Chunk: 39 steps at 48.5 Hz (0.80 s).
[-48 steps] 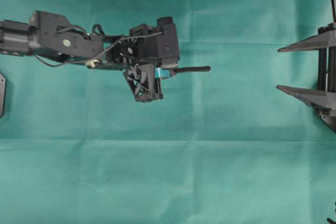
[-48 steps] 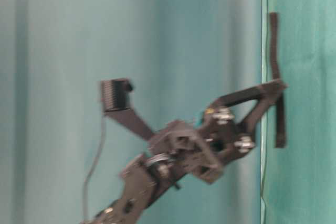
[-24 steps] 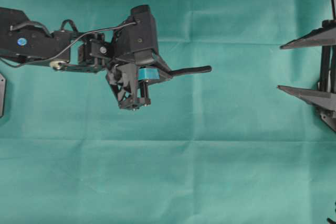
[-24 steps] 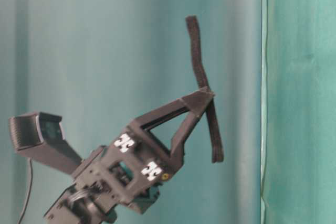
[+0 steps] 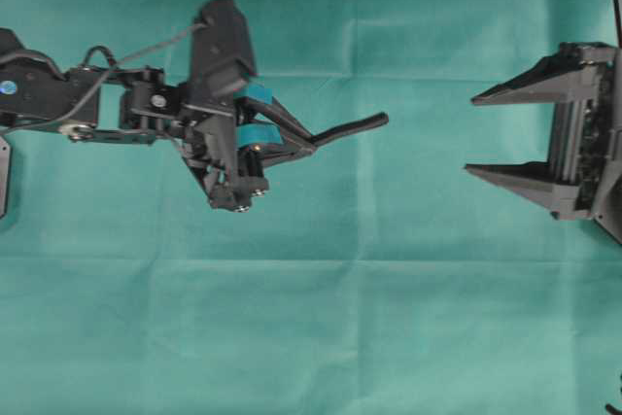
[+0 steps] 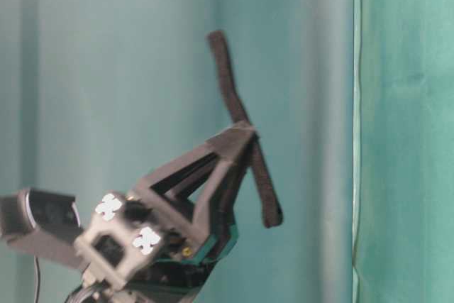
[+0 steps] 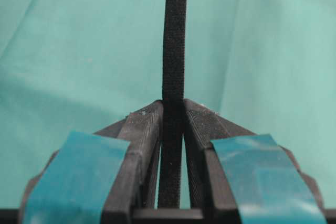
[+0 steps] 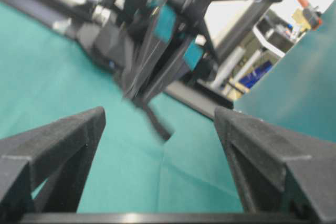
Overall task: Peel off the Velcro with your right arm.
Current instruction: 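Lift the strap with the left gripper, raising it upright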
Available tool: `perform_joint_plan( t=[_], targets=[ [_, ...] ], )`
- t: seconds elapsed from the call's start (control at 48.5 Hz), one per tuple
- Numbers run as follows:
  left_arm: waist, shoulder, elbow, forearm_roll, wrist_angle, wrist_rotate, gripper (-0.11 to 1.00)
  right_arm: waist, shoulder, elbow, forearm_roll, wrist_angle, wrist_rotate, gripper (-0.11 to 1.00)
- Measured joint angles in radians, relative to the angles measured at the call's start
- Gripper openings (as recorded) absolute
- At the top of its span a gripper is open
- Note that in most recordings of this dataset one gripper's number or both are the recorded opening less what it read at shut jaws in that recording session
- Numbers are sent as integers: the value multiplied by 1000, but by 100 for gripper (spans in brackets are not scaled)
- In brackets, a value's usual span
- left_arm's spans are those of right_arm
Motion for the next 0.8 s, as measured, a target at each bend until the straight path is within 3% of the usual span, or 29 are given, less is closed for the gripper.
perform_joint_plan(
  t=[0.247,0.433,0.515,0.701,0.804],
  targets=[
    [2,-52,101,-2,-212,-135,10,-26,48,-3,2,-26,-98,63],
    [0,-74,160,-2,-299,-222,10,-74,77,-9,2,-51,-135,60],
    [0,-78,172,-2,-318,-241,10,-83,95,-14,2,-71,-138,52],
    [0,-80,183,-2,-337,-245,10,-83,150,-37,2,-92,-155,21],
    [0,-83,183,-2,-337,-247,10,-86,173,-51,2,-104,-169,12]
  ],
)
